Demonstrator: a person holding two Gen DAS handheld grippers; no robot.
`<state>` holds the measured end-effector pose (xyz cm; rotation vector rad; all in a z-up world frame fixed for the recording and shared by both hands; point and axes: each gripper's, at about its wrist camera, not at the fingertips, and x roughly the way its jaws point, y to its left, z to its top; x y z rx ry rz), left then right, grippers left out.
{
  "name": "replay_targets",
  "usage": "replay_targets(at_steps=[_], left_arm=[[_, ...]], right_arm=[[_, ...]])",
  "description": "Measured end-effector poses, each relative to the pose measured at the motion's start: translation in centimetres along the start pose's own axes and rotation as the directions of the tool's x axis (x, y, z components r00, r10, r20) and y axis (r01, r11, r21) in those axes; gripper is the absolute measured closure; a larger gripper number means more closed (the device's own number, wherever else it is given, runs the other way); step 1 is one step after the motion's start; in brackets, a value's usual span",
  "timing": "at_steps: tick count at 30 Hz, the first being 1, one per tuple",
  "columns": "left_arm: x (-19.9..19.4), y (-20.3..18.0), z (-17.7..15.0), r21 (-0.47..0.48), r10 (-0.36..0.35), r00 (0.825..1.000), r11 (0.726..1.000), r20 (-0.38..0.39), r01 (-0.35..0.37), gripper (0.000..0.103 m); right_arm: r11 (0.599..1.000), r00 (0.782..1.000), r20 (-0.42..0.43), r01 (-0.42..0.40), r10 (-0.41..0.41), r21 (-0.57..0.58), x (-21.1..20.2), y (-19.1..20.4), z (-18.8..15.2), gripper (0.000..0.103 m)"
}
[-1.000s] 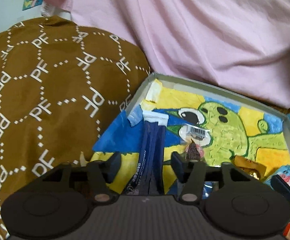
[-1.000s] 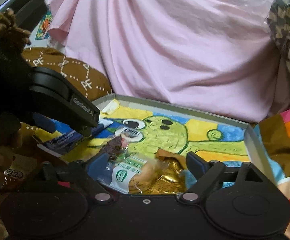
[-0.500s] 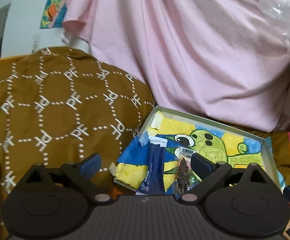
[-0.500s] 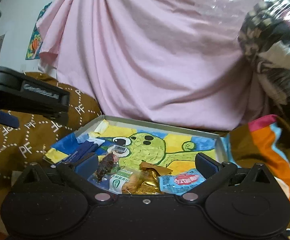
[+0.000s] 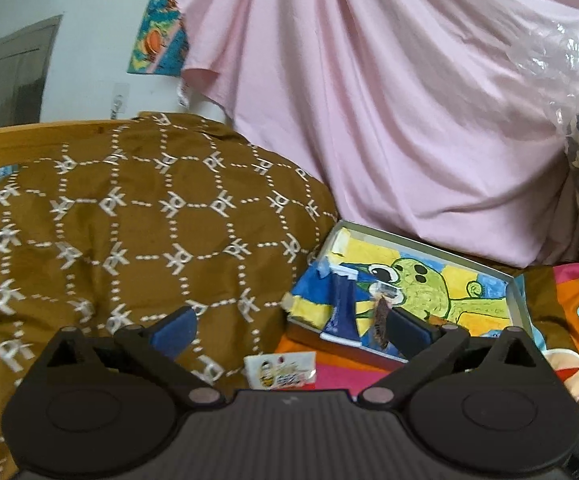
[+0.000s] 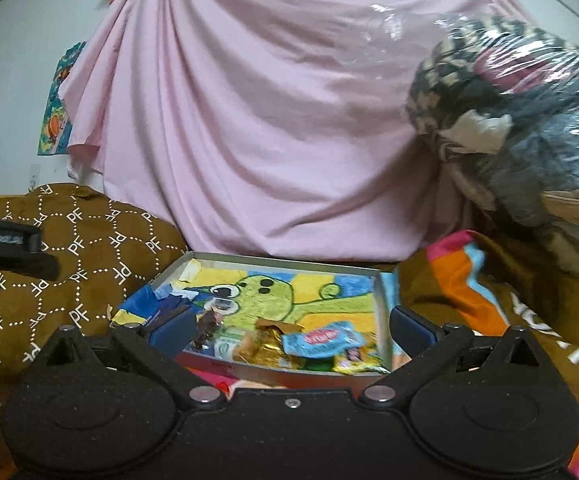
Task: Organize snacks
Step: 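Withdraw both tools from the tray toward the remaining snacks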
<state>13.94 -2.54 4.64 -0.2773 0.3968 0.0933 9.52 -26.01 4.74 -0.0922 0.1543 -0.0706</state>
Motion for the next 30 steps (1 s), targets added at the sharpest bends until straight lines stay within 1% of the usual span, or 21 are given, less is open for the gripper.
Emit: replay_targets(at_steps=[6, 16, 19, 24, 28, 30], left_arm=[[-2.8, 2.1, -1.3, 0.007, 0.007, 1.000, 1.000, -0.009, -0.007, 0.001], [-5.3, 4.2, -4.7, 0.043, 0.004, 0.999, 0.999, -0.047, -0.002, 0.001], [-5.6, 4.3, -5.8, 0.071, -0.001, 0.998, 0.997, -0.064, 0.005, 0.001], [-5.9, 4.3, -7.5, 0.112, -0.017, 0.994, 0.993, -0.110, 0.029, 0.001], [-5.9, 4.4, -8.5, 0.140, -0.030, 0.989, 0.989, -0.147, 0.051, 0.001], [-5.9, 4.5, -8.9, 0.150, -0.021, 0.986, 0.988, -0.165, 0.046, 0.001]], right_arm=[[0.999, 0.999, -0.045, -0.008, 0.010, 0.037, -3.1, -0.7, -0.9, 0.001], [0.999, 0.988, -0.151, -0.033, 0.037, 0.025, -6.6, 0.1, -2.8, 0.001], [0.999, 0.980, -0.193, -0.048, 0.051, 0.016, -7.1, 0.6, -3.4, 0.001], [0.996, 0.955, -0.282, -0.088, 0.092, 0.025, -7.4, 1.3, -4.5, 0.001], [0.994, 0.940, -0.326, -0.103, 0.104, 0.019, -7.1, 1.9, -5.2, 0.001], [0.994, 0.933, -0.344, -0.107, 0.107, 0.019, -6.7, 2.1, -5.5, 0.001]])
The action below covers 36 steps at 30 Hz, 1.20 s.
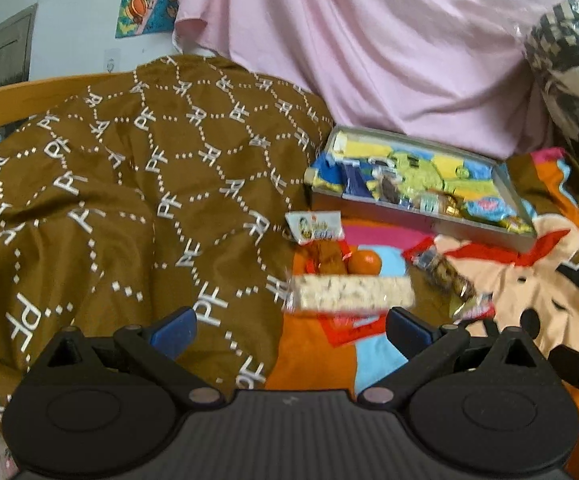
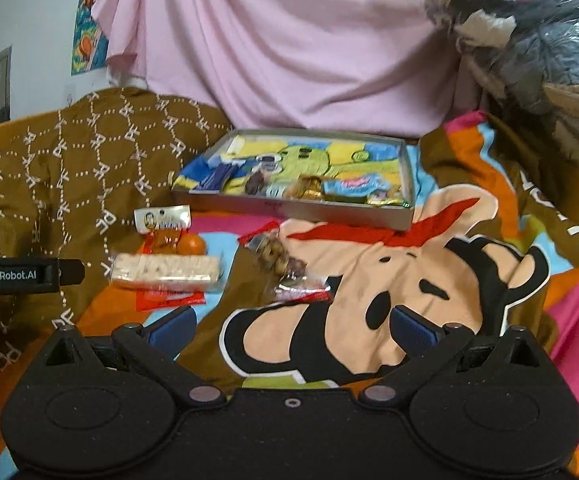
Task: Organize snacks
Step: 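Withdraw both tools from the tray toward the remaining snacks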
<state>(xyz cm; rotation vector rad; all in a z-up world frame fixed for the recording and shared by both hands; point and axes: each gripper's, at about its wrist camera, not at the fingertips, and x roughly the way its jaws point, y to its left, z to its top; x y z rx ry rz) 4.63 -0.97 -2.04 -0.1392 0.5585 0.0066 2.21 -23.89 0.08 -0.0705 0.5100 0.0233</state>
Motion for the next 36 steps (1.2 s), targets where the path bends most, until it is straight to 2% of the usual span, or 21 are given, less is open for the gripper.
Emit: replay_targets(at_steps=[7, 18, 30, 36], left_arm=[[0.5, 0.4, -0.4, 0.017, 0.013, 0.999, 1.000, -0.045, -0.012, 0.001], [1.4, 0.3, -0.5, 0.073, -0.003, 0.997, 0.997, -0.071, 0.008, 0.001], [2.5, -0.1, -0.3, 0.099, 0.006, 0.997, 0.995, -0.075, 0.001, 0.001], [2.6, 0.3, -0.4, 0.101, 0.013, 0.997, 0.995, -0.081, -0.005, 0.001]], right_arm=[[1.000, 0.997, -0.072, -0.019, 0.020, 0.018, 1.8, 0.1, -0.4, 0.001], [0.996, 0.984, -0.164, -0.052, 0.064, 0.073, 4.2, 0.3, -0.5, 0.001], [0.995, 0.980, -0.184, -0.068, 0.080, 0.068, 5.6, 0.7, -0.1, 0.001], [0.992, 0.972, -0.197, -0.119, 0.127, 0.052, 6.9, 1.0, 1.1, 0.001]])
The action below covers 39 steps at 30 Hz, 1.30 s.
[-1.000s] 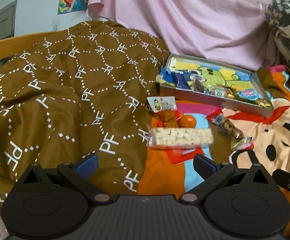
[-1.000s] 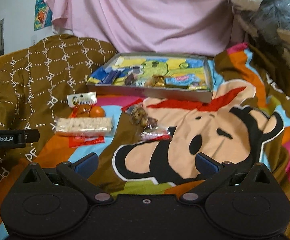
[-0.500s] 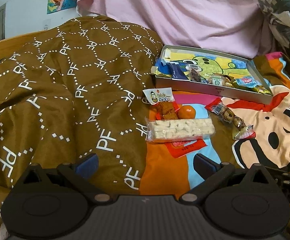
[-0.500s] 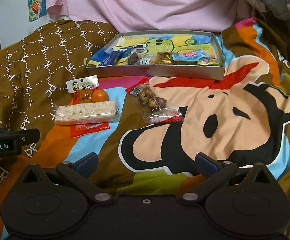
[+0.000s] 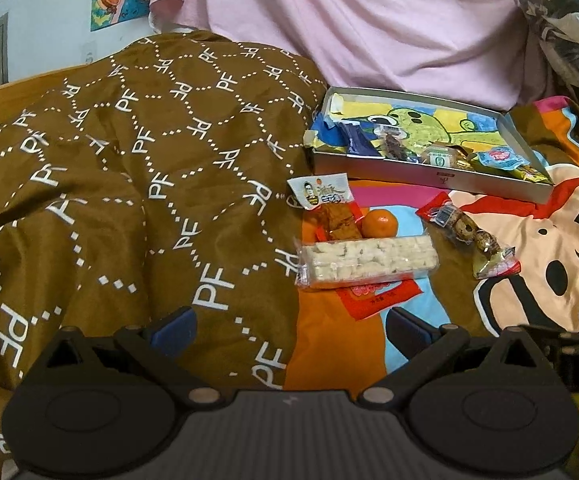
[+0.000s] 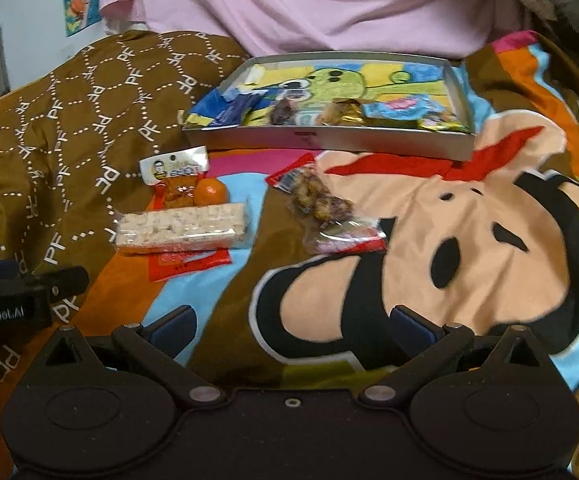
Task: Organize snacks
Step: 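Withdraw both tools from the tray toward the remaining snacks, then grasp the white nougat bar with the left gripper while the right grasps the nut packet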
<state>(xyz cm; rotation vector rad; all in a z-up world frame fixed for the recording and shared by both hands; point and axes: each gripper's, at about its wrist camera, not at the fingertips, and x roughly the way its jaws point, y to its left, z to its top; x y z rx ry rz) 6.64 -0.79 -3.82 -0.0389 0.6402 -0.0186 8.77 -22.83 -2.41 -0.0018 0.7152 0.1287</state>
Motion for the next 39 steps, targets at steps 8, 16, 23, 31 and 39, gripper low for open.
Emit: replay_targets(at_steps=[8, 16, 23, 31, 39], left_arm=[[0.5, 0.4, 1.4, 0.027, -0.008, 1.000, 1.000, 0.015, 0.008, 0.001], [2.7, -0.5, 3.8, 0.093, -0.082, 0.996, 0.993, 0.045, 0.078, 0.000], [5.8, -1.6, 5.7, 0.160, -0.197, 0.980, 0.967, -0.014, 0.196, 0.000], [7.7, -3.1, 6.1, 0.267, -0.150, 0.988, 0.952, -0.024, 0.151, 0.000], [8.8, -3.7, 4.9, 0.377, -0.137, 0.989, 0.914, -0.054, 0.147, 0.000]], right_arm=[[0.996, 1.000, 0.017, -0.008, 0.010, -0.088, 1.8, -0.6, 1.8, 0.001], [0.992, 0.997, 0.080, 0.017, -0.007, -0.126, 3.3, -2.0, 2.6, 0.001], [0.995, 0.996, 0.083, 0.026, -0.017, -0.100, 5.5, -3.8, 3.7, 0.001], [0.987, 0.996, 0.075, 0.049, -0.038, -0.153, 8.0, -4.3, 4.4, 0.007], [0.983, 0.999, 0.052, 0.013, -0.004, -0.181, 10.2, -4.3, 5.0, 0.017]])
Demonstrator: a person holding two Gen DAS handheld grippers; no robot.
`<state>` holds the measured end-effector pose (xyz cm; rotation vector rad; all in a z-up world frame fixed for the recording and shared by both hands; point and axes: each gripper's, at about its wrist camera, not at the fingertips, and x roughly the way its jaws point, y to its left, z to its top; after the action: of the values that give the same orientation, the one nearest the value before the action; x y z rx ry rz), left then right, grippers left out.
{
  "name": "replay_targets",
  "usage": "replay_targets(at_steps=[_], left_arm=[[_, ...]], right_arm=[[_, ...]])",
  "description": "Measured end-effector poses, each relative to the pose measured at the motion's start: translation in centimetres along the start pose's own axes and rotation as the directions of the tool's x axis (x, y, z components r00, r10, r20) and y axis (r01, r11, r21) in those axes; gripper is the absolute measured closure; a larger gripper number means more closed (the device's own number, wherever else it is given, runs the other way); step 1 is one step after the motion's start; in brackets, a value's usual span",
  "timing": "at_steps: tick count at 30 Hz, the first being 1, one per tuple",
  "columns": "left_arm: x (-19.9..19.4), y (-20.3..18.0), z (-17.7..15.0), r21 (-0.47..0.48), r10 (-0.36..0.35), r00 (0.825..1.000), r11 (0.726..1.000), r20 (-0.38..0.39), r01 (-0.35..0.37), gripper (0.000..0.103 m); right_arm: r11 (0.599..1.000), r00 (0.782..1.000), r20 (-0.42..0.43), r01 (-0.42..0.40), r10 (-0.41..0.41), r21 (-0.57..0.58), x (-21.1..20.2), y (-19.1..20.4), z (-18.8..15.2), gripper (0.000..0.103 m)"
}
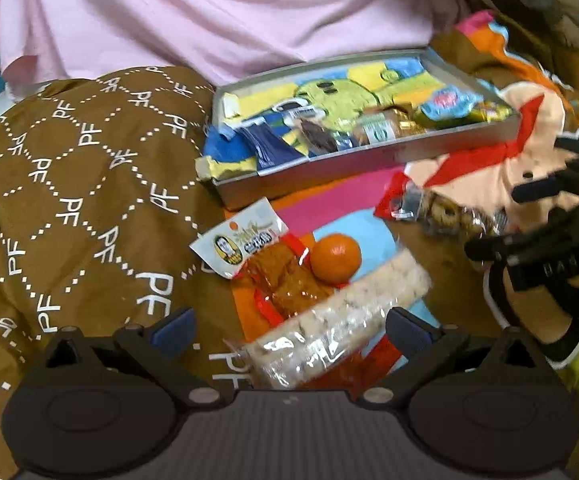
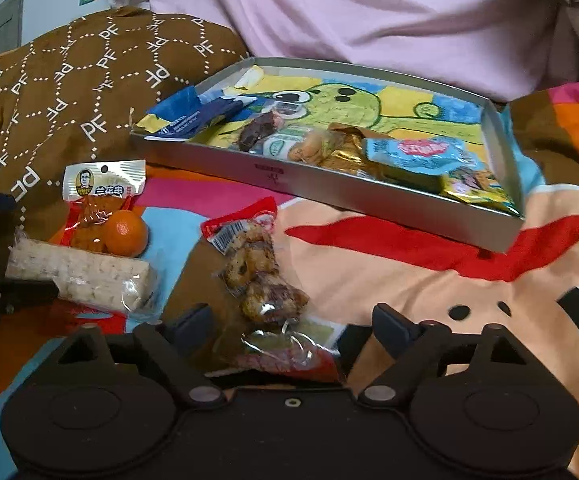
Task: Organize snacks
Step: 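Grasp the white nougat bar with the left gripper while the right grasps the nut packet, then lift the nougat bar and nut packet off the blanket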
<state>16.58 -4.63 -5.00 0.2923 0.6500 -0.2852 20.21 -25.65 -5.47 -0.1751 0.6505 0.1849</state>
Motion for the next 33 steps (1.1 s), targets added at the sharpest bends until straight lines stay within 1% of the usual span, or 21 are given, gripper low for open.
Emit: replay_targets(at_steps=[4, 6, 7, 9, 12, 14, 18, 23, 25, 26, 27, 29, 31, 33], left_arm=[[0.5, -0.1, 0.0, 0.019, -0.022, 1.000, 1.000, -0.022, 0.022, 0.001], [0.9, -0.2, 0.1, 0.041, -0.026, 0.999, 0.999, -0.039, 0.028, 0.002], [1.1, -0.2, 0.1, 0.055, -0.021, 0.998, 0.998, -0.053, 0.024, 0.006], [1.5, -0.4, 0.1, 0.077, -0.028, 0.996, 0.996, -0.083, 0.035, 0.010], [1.6, -0.4, -0.1, 0.080, -0.039, 0.994, 0.996, -0.105, 0.048, 0.016], [1.6, -0.4, -0.2, 0.076, -0.053, 0.990, 0.995, -0.127, 0.063, 0.022], [1.6, -0.6, -0.1, 0.048, -0.089, 0.979, 0.994, -0.181, 0.099, 0.029], [1.2, -0.7, 0.0, -0.038, -0.150, 0.960, 0.989, -0.235, 0.145, 0.041], [1.0, -0.7, 0.1, -0.088, -0.196, 0.947, 0.980, -0.254, 0.179, 0.043], [0.9, -0.7, 0.1, -0.113, -0.220, 0.941, 0.974, -0.259, 0.196, 0.043], [0.8, -0.7, 0.1, -0.133, -0.243, 0.935, 0.968, -0.260, 0.214, 0.043], [0.4, -0.8, -0.1, -0.161, -0.286, 0.926, 0.954, -0.245, 0.252, 0.043], [0.2, -0.9, -0.1, -0.168, -0.301, 0.922, 0.949, -0.242, 0.266, 0.043], [0.2, -1.1, -0.1, -0.161, -0.291, 0.926, 0.953, -0.241, 0.258, 0.043]], right_arm=[[1.000, 1.000, -0.020, -0.015, 0.015, -0.015, 0.9, 0.4, 0.0, 0.022], [1.000, 0.999, -0.035, -0.010, 0.009, -0.011, 1.3, 0.4, -0.2, 0.030], [1.000, 0.999, -0.044, -0.009, 0.009, -0.005, 1.4, 0.3, -0.3, 0.035], [1.000, 0.999, -0.045, -0.013, 0.014, 0.008, 1.3, 0.2, -0.4, 0.036], [1.000, 0.999, -0.048, -0.013, 0.014, 0.017, 1.0, 0.2, -0.5, 0.036], [1.000, 0.998, -0.057, -0.015, 0.016, 0.022, 0.8, 0.2, -0.5, 0.039], [0.999, 0.996, -0.081, -0.024, 0.027, 0.037, -0.2, 0.0, -0.6, 0.041], [0.998, 0.991, -0.132, -0.020, 0.027, 0.060, -2.0, -0.3, -0.9, 0.041], [0.996, 0.986, -0.164, -0.028, 0.042, 0.087, -2.6, -0.7, -1.1, 0.043], [0.993, 0.981, -0.182, -0.043, 0.062, 0.108, -3.0, -0.9, -1.2, 0.045], [0.990, 0.977, -0.198, -0.056, 0.080, 0.126, -3.2, -1.1, -1.3, 0.047], [0.986, 0.972, -0.209, -0.072, 0.103, 0.153, -3.8, -1.3, -1.6, 0.047], [0.985, 0.974, -0.203, -0.071, 0.102, 0.157, -4.0, -1.2, -1.6, 0.044], [0.988, 0.978, -0.190, -0.059, 0.087, 0.145, -4.1, -1.0, -1.5, 0.039]])
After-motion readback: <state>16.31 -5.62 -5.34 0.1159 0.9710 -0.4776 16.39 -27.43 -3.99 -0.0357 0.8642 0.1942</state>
